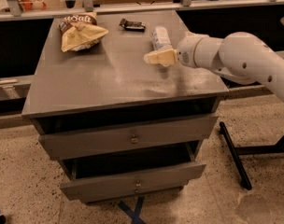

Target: Move blue plastic bottle near brown chip bag

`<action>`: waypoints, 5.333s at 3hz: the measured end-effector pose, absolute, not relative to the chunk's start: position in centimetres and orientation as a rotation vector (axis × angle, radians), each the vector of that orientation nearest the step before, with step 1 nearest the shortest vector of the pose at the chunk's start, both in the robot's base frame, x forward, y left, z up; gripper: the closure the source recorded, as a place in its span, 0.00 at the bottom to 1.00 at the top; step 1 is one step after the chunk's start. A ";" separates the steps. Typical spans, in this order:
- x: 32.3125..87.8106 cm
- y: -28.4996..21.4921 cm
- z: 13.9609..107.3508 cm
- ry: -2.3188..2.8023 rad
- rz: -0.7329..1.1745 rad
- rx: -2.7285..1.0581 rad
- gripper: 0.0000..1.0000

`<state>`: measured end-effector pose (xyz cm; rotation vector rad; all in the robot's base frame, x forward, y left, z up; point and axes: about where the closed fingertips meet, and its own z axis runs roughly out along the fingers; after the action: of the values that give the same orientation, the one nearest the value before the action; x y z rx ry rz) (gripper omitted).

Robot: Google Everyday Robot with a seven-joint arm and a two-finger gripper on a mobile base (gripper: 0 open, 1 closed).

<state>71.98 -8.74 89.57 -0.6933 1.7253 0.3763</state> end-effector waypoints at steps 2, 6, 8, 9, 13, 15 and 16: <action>73.9 -7.3 87.8 1.738 0.376 -0.696 0.00; 76.7 -7.4 86.2 1.865 0.324 -0.523 0.39; 77.9 -7.3 86.0 1.946 0.286 -0.550 0.86; 78.7 -6.8 86.7 1.941 0.290 -0.595 1.00; 81.6 -1.0 89.9 1.943 0.459 -0.905 1.00; 80.5 1.5 88.1 1.977 0.551 -0.980 0.85; 79.8 2.3 87.6 1.988 0.587 -1.000 0.61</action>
Offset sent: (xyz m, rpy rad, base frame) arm 0.0390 0.0092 -0.0265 0.0021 -0.0023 -0.0606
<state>79.81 2.33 87.64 -0.9999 1.9882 0.5866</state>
